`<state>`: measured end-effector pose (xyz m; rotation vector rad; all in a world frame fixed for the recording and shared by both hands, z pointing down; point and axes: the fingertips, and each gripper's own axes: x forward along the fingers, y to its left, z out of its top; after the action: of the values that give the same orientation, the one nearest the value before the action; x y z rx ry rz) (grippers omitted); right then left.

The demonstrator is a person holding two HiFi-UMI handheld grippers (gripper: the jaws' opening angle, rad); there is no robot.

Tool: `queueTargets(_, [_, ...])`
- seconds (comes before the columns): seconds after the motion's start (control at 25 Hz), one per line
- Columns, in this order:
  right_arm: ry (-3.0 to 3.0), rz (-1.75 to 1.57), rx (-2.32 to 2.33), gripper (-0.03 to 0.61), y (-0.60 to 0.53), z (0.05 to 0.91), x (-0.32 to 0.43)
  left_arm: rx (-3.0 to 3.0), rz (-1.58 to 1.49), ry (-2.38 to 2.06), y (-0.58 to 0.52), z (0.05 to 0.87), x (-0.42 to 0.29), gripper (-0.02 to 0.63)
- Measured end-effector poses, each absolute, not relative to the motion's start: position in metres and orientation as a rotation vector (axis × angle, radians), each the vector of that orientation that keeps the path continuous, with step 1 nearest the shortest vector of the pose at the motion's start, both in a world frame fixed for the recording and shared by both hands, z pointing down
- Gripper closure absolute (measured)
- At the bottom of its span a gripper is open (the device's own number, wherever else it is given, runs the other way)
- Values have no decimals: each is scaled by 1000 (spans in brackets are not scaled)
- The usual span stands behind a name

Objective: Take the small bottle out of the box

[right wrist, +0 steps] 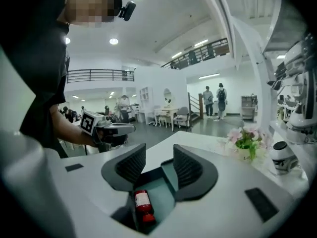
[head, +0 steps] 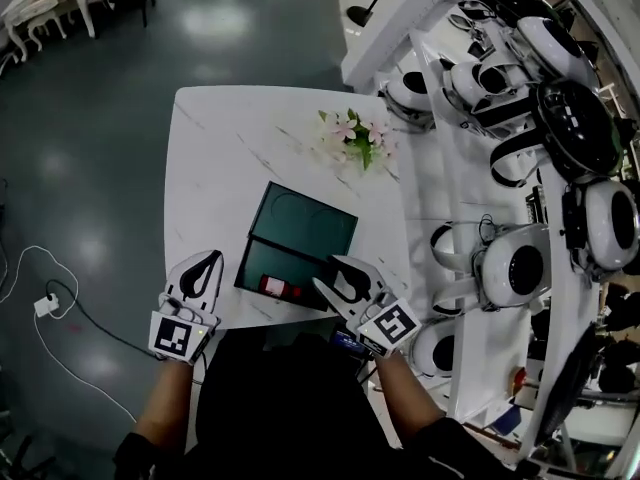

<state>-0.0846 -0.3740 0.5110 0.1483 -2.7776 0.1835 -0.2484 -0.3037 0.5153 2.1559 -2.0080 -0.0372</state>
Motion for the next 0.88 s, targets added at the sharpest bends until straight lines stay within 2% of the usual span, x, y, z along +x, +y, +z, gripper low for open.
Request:
queueTargets(0.12, [-2654,194,4,336,-366,534,-109,2173,-55,-1966,-314,524,-258,601])
queueTargets(0.16, [-2616,194,-40,330,-363,541,-116,2172,-68,-1958,-315,527,-260,601])
queueTargets(0.44, [-2245,184,-366,328,-331,610,-134,2116,-112,-1927,-309,548,-261,601])
queueTargets(0.88, [-1840,161,-480,327,-304,690,-114,2067,-114,-1918,-307,561,-263,601])
